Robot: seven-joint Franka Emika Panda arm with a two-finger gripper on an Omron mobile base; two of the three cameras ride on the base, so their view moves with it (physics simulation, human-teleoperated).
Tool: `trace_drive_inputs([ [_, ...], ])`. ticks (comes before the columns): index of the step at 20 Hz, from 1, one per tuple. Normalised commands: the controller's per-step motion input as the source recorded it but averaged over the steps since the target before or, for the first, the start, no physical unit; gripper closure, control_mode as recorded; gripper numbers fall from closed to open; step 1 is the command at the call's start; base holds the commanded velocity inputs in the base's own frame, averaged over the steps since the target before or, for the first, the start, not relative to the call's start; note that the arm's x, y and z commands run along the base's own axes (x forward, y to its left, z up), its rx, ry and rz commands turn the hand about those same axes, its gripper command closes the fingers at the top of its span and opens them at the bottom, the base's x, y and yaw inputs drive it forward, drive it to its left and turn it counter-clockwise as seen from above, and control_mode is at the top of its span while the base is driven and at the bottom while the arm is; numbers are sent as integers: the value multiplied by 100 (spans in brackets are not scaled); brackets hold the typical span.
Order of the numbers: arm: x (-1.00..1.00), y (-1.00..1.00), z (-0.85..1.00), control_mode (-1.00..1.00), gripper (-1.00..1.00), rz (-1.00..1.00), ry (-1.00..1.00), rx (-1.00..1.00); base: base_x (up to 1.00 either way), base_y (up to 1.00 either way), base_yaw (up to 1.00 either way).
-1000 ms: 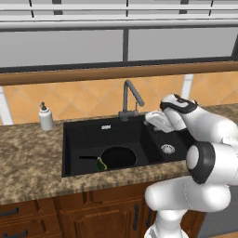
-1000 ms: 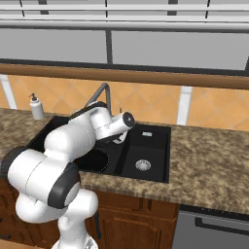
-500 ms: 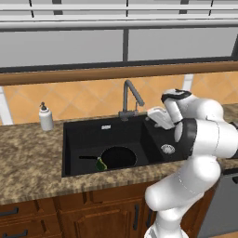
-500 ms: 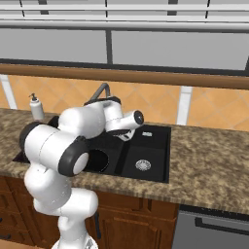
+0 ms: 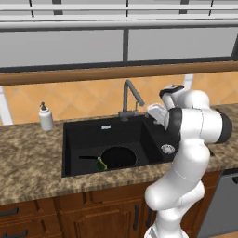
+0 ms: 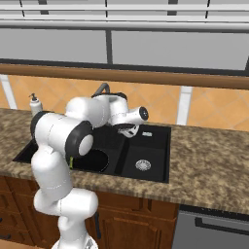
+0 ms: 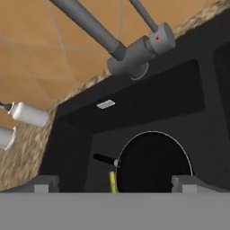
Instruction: Pick the pan and sponge and place them into the sink. Then turn on the water.
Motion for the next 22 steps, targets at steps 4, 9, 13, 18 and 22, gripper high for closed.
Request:
trace_drive_inputs([
  [4,53,0,-14,-100,-100,-7,-1,0,0,0,0],
  [9,46,0,-3,-100,-100,-10,-4,1,0,0,0],
  [13,41,0,-2,-100,-100,-3,-1,5,0,0,0],
  [18,26,1,-10,-100,-100,0,0,4,0,0,0],
  [22,34,0,-20,-100,-100,0,0,0,0,0,0],
])
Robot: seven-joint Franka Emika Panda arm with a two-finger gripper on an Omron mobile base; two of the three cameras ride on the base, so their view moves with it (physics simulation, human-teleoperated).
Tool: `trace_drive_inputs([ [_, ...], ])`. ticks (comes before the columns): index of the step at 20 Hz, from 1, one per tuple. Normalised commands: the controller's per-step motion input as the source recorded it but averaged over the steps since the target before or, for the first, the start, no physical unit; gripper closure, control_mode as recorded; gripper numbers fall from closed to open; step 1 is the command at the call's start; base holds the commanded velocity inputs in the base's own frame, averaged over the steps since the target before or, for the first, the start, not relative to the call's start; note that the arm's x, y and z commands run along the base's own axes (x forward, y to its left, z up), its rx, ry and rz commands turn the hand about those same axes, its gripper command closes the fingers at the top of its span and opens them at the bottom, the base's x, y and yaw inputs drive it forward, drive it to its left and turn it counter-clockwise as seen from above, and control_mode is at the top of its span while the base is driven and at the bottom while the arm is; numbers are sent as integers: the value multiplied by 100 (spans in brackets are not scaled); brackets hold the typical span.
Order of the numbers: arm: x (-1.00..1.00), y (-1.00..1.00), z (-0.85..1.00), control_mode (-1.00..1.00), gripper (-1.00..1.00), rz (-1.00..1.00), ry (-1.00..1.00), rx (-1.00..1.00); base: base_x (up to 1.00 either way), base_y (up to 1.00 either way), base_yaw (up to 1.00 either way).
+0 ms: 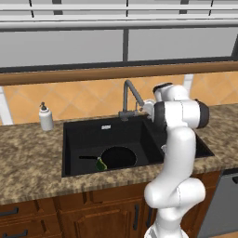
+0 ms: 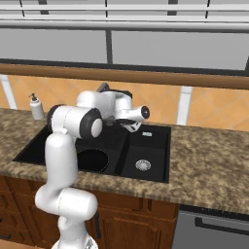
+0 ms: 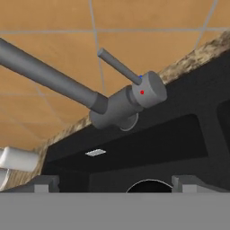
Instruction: Pick the pan and sponge and place them into the sink. Then turn on the water.
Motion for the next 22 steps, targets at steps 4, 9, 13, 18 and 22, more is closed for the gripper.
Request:
trace_drive_inputs([
  [4,28,1,-20,-100,-100,0,0,0,0,0,0],
  [9,23,4,-11,-100,-100,0,0,0,0,0,0],
  [13,28,4,-4,-100,-100,0,0,0,0,0,0],
  [18,35,1,-1,-100,-100,0,0,0,0,0,0],
  [22,39,0,-4,-100,-100,0,0,1,0,0,0],
])
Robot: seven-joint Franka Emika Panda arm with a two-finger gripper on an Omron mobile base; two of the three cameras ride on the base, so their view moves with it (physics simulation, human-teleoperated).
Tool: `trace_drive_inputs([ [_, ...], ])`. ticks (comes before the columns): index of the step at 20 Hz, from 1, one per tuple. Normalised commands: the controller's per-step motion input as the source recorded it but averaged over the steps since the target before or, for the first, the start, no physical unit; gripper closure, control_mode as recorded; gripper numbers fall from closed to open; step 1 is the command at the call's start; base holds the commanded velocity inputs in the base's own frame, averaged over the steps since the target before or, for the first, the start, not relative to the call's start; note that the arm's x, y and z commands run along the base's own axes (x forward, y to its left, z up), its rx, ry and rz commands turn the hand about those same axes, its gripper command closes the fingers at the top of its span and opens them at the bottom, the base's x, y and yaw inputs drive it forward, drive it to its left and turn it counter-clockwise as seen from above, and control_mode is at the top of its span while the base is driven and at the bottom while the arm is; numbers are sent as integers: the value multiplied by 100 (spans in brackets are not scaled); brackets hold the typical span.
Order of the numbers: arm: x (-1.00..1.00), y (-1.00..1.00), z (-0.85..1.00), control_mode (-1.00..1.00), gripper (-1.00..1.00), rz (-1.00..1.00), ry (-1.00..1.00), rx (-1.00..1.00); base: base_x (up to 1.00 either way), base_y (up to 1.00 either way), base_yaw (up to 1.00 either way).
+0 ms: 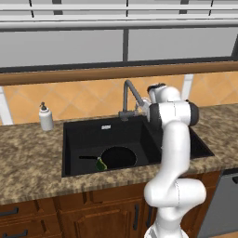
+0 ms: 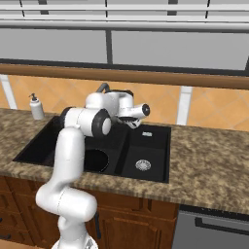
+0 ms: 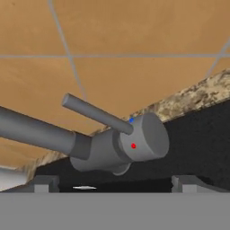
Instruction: Pick the pan and sponge and place them into the sink. Then turn on the water.
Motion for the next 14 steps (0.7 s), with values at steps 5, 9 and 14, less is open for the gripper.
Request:
trace_drive_inputs([
  [5,30,0,-15,-100,-100,0,0,0,0,0,0],
  [9,22,1,-24,-100,-100,0,0,0,0,0,0],
  [14,14,6,-15,-100,-100,0,0,0,0,0,0],
])
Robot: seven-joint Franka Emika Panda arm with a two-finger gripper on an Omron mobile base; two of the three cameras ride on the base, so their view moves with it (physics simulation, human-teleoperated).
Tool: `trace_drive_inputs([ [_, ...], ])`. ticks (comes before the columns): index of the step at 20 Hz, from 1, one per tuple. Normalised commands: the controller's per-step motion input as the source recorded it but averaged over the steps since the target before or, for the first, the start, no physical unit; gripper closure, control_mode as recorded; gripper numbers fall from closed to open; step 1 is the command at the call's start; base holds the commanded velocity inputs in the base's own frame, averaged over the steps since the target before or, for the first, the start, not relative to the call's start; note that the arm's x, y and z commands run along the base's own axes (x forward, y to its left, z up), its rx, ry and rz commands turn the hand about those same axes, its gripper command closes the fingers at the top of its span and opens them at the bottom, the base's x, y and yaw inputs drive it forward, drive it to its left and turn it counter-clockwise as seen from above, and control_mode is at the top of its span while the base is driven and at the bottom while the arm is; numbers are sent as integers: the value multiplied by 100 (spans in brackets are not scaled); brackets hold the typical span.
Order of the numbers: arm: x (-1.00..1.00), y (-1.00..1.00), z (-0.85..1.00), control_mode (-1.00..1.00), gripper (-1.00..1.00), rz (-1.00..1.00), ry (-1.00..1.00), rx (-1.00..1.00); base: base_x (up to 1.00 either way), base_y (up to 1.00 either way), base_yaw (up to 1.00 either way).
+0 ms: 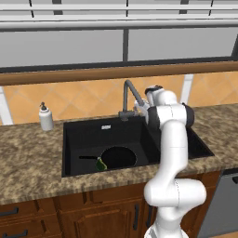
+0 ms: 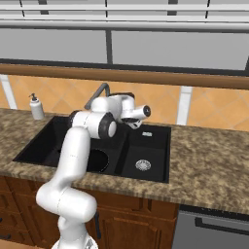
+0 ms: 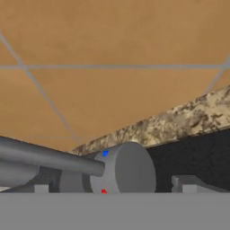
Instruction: Pick the pan and sponge and place them into the sink. Then turn on the water.
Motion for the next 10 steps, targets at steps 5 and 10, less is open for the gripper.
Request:
trace_drive_inputs([
  [5,14,4,-14,-100,-100,0,0,0,0,0,0],
  [10,9,1,-10,-100,100,0,0,0,0,0,0],
])
